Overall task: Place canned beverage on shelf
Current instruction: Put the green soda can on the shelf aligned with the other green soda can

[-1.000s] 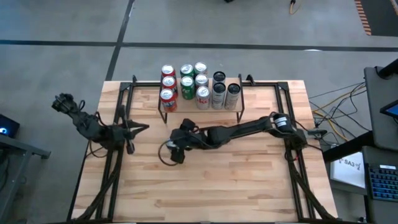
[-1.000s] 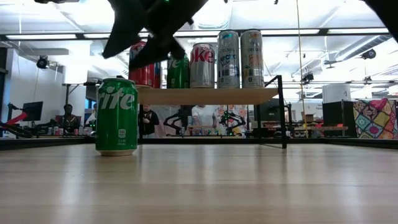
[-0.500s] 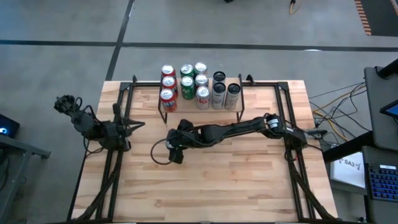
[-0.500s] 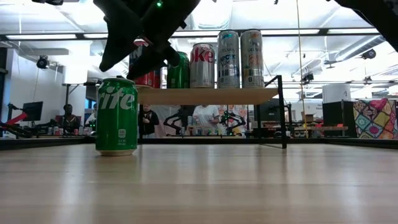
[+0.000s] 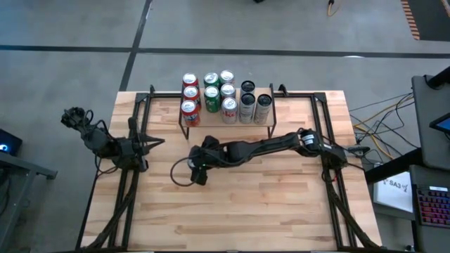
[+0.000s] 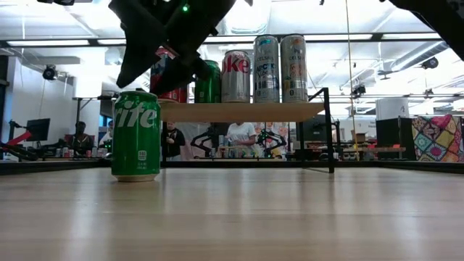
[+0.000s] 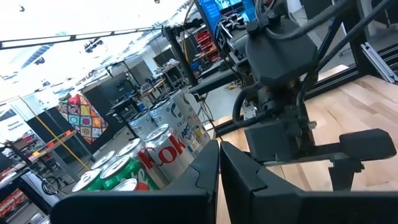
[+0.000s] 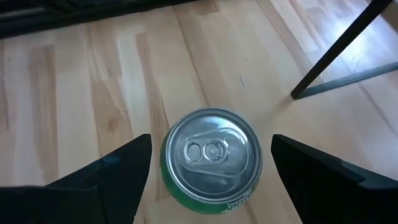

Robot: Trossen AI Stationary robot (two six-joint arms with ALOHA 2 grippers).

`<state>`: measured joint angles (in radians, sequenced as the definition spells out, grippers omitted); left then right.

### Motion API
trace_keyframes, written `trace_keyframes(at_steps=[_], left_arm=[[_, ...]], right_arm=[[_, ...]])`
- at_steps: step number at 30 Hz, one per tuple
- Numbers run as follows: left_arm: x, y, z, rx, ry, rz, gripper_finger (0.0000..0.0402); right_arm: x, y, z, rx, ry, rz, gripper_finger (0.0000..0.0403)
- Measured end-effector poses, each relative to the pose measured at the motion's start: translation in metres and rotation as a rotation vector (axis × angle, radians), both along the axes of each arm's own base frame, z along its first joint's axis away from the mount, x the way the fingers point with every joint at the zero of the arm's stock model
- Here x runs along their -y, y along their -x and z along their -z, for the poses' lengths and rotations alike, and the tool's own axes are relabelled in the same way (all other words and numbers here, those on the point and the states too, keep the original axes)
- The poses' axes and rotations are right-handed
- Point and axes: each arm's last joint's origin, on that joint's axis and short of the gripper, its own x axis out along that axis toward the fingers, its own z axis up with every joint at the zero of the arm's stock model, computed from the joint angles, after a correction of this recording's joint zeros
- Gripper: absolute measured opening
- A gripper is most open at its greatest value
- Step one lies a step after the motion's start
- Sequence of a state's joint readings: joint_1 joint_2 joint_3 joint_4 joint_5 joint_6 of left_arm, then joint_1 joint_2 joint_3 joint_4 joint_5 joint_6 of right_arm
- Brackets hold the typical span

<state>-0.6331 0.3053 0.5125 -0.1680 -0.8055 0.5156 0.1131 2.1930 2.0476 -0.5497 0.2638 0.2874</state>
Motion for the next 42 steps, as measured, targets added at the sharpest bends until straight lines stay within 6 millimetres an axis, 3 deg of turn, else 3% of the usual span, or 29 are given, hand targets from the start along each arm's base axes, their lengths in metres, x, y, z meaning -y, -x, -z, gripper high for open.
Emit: trace_keyframes(at_steps=[7, 23, 42], left_arm=[[0.0, 0.0, 0.0, 0.0, -0.003, 0.004, 0.0], [0.0, 0.0, 0.0, 0.001, -0.004, 0.005, 0.0], [0.0, 0.0, 0.0, 0.001, -0.003, 0.005, 0.0]], right_arm=[[-0.001, -0.005, 0.023, -0.053, 0.014, -0.006, 0.0322], [0.001, -0.005, 0.026, -0.059, 0.004, 0.007, 0.0266], [-0.002, 0.004, -0.001, -0.027, 0.008, -0.02, 0.0259]])
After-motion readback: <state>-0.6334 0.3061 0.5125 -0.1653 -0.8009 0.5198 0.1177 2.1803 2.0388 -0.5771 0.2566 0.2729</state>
